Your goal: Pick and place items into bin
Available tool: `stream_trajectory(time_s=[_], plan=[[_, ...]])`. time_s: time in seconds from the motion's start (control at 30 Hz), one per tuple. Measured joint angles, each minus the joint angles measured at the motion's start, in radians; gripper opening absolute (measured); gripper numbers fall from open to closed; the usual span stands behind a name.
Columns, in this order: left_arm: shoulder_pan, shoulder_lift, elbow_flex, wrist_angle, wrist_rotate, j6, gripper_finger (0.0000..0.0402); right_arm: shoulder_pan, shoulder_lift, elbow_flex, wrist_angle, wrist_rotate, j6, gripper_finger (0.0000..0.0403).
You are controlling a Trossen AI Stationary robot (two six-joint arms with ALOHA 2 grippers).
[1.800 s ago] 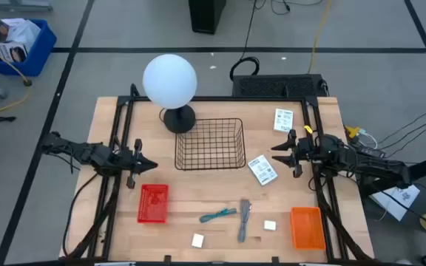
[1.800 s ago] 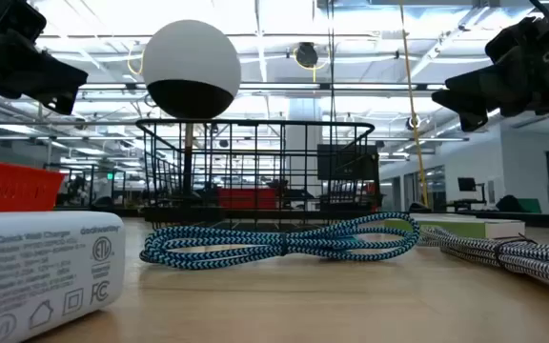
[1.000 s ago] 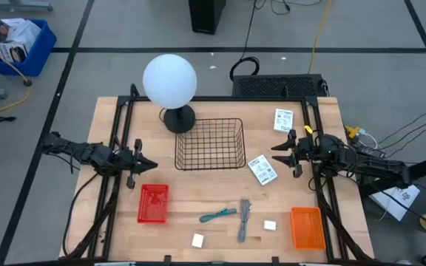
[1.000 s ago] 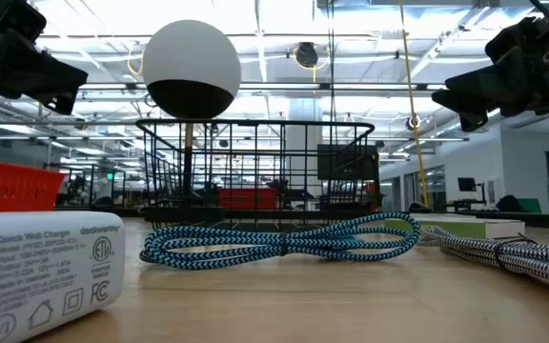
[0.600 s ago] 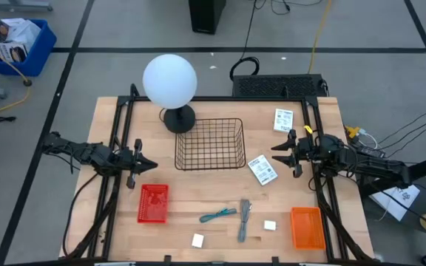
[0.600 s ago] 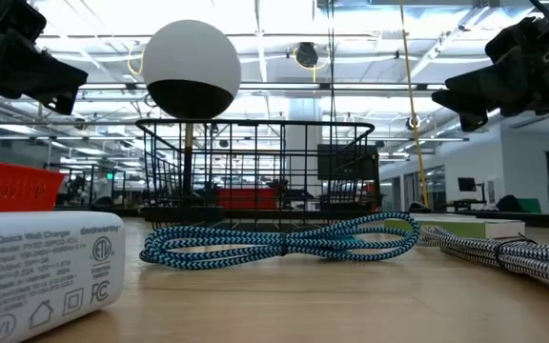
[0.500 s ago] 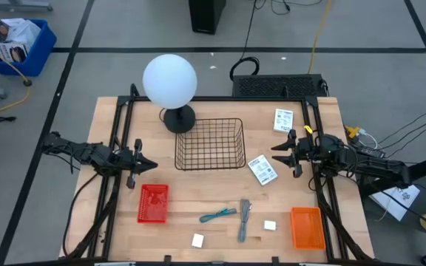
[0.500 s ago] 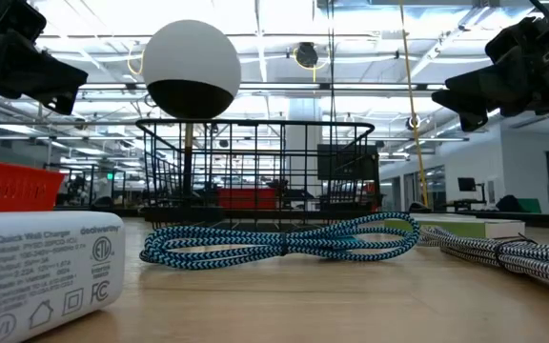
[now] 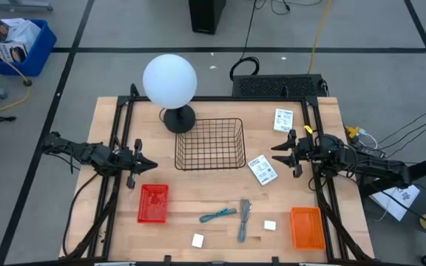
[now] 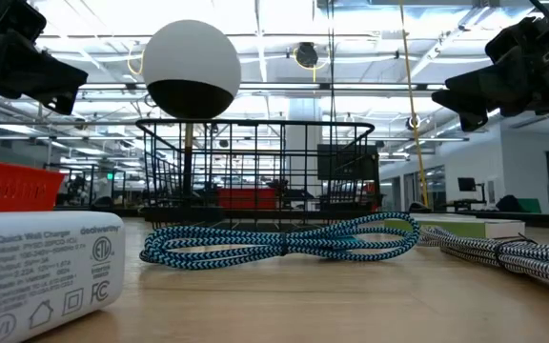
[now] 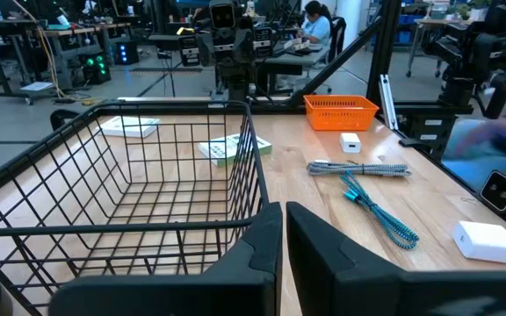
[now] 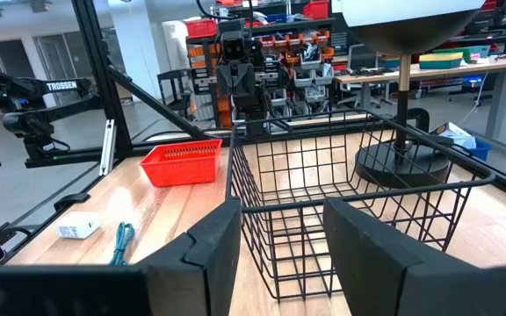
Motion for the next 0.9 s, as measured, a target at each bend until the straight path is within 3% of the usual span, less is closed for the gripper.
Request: stream_trajectory(time_s=[0.9], plan=[[0.000,0.000,0.000,0.000,0.000,0.000,0.0024,0.000,0.000,0.000,0.057,0.000,0.007,0.0155]])
